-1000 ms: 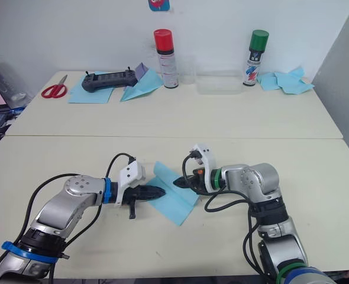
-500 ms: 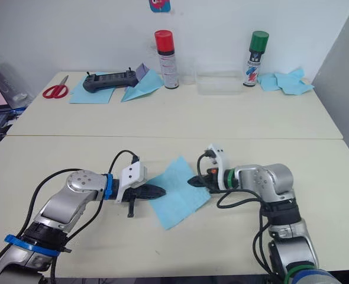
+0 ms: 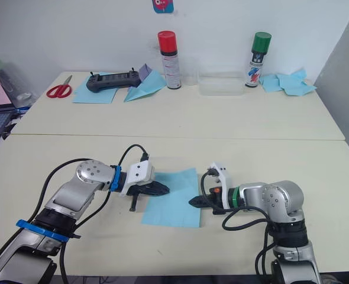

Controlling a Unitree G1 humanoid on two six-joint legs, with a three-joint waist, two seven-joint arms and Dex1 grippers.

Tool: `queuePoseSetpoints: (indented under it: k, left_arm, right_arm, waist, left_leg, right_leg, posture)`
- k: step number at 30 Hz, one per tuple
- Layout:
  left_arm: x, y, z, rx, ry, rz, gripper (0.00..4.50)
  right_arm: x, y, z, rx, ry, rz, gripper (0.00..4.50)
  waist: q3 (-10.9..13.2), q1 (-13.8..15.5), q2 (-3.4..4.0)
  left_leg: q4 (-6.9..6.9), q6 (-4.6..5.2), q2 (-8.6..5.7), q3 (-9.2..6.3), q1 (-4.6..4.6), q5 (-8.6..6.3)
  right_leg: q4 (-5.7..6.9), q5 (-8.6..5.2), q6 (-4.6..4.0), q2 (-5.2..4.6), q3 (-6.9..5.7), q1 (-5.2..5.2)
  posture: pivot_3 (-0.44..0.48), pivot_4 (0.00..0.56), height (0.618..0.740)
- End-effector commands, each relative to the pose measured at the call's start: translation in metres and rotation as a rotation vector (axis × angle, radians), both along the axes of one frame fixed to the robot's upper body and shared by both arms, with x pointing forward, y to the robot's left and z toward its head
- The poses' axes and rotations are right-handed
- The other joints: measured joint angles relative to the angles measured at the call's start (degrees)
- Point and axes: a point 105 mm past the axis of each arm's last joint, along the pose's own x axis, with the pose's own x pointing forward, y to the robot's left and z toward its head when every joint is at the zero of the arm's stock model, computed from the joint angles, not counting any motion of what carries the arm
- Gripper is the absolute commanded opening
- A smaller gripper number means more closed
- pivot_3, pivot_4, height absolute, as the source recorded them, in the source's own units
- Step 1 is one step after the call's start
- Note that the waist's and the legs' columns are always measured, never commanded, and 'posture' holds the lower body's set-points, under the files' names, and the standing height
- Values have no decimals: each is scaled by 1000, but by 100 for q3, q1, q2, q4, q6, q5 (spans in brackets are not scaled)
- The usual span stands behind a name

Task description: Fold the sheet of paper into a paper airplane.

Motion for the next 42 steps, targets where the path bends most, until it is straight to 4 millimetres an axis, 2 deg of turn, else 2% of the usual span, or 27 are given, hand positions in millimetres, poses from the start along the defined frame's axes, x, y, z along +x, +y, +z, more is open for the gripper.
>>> queuePoseSetpoints:
  k: [1,6,19,24,28,34,35,37,40,42]
  left_arm:
    - [-6,9,-24,81,44,18,0]
    - [-10,6,-24,68,49,6,0]
    - [-12,5,-24,67,56,3,0]
    - [-11,3,-25,67,51,1,0]
    - [-12,3,-25,67,53,-1,0]
    - [-11,1,-26,66,51,-3,0]
    - [-11,1,-25,66,49,-3,0]
    - [-10,1,-25,66,46,-2,0]
    - [-10,2,-26,73,38,-8,0]
    - [-9,4,-28,87,20,-18,0]
  right_arm:
    - [-3,0,6,19,-24,-9,10]
    - [-6,0,2,8,-26,-34,10]
    - [15,-10,4,-14,-96,-101,10]
    - [6,-6,3,-13,-71,-45,10]
    - [6,-8,4,-6,-69,-48,887]
    - [6,-15,8,-20,-98,-46,3135]
    - [9,-18,15,-6,-136,-52,3431]
    - [14,-23,32,14,-230,-52,3431]
    - [24,-28,58,-14,-484,-19,3431]
    - [30,-20,78,40,-645,4,3042]
  waist:
    - [-4,0,4]
    - [-9,0,8]
    - [-9,-1,9]
    - [-9,0,9]
    - [-10,0,10]
    - [-13,0,12]
    - [-13,1,12]
    - [-13,5,12]
    - [-13,6,14]
    - [-15,2,17]
  left_leg:
    - [0,0,0,0,0,0]
    - [-1,0,0,-2,1,0]
    - [0,0,0,-2,0,0]
    - [0,1,0,-3,1,0]
    - [0,1,0,-3,1,0]
    - [0,1,0,-5,2,0]
    - [1,1,0,-5,2,0]
    - [3,1,0,-5,2,1]
    - [4,1,-1,-4,2,1]
    - [3,1,-1,-4,7,1]
  right_leg:
    - [0,0,0,0,0,1]
    - [0,-1,1,0,-2,1]
    - [0,-2,4,0,-3,3]
    - [0,-1,2,0,-3,3]
    - [0,-1,2,0,-3,4]
    - [2,-2,2,0,-4,5]
    - [2,-2,3,0,-4,6]
    - [2,-2,3,0,-4,7]
    - [1,-3,6,0,-3,7]
    - [2,-4,7,0,-4,7]
  posture:
    - [0,150,740]
    - [0,150,740]
    - [0,150,740]
    - [0,150,740]
    - [0,150,740]
    - [0,150,740]
    - [0,150,740]
    - [0,150,740]
    - [0,150,740]
    - [0,150,740]
